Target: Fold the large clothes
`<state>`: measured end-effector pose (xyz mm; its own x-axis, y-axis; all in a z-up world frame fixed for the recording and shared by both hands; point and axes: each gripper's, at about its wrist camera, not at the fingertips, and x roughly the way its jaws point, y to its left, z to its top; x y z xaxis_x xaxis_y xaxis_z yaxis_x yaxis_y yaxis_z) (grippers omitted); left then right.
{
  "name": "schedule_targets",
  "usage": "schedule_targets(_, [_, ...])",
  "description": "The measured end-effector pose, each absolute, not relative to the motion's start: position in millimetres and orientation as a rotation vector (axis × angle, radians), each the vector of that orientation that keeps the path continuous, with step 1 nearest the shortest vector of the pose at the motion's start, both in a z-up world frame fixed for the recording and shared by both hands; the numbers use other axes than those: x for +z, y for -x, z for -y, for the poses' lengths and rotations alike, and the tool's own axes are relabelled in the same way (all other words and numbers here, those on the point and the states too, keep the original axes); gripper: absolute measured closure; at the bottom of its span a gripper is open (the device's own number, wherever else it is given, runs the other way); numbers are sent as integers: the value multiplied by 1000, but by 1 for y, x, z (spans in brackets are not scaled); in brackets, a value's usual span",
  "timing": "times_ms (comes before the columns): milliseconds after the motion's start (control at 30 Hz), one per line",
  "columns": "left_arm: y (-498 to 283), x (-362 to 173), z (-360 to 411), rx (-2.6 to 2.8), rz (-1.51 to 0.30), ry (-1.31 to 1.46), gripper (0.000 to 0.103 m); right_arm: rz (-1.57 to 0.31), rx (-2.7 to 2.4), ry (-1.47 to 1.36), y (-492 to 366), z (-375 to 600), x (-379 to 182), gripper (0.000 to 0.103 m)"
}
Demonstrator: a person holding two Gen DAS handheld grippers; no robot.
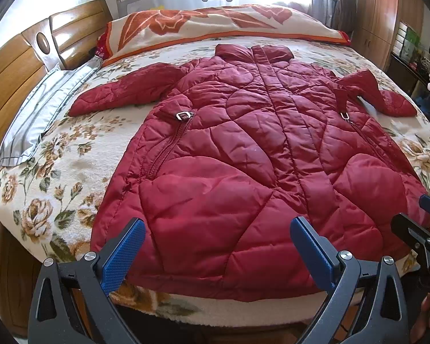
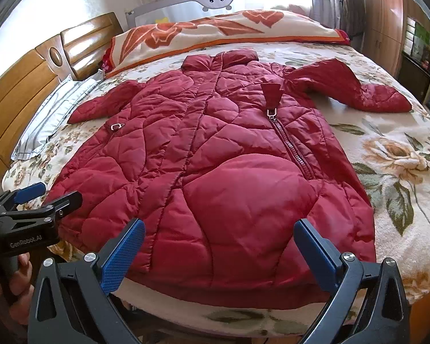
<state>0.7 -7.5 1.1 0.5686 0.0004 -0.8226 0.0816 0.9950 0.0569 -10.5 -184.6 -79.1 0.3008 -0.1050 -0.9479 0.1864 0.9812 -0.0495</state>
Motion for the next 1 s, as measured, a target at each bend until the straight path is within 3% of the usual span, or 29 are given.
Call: schedule_targets(1000, [-1,6,2,-53,-945,-97,1,-1242,-188,-83,9,184,-73,0])
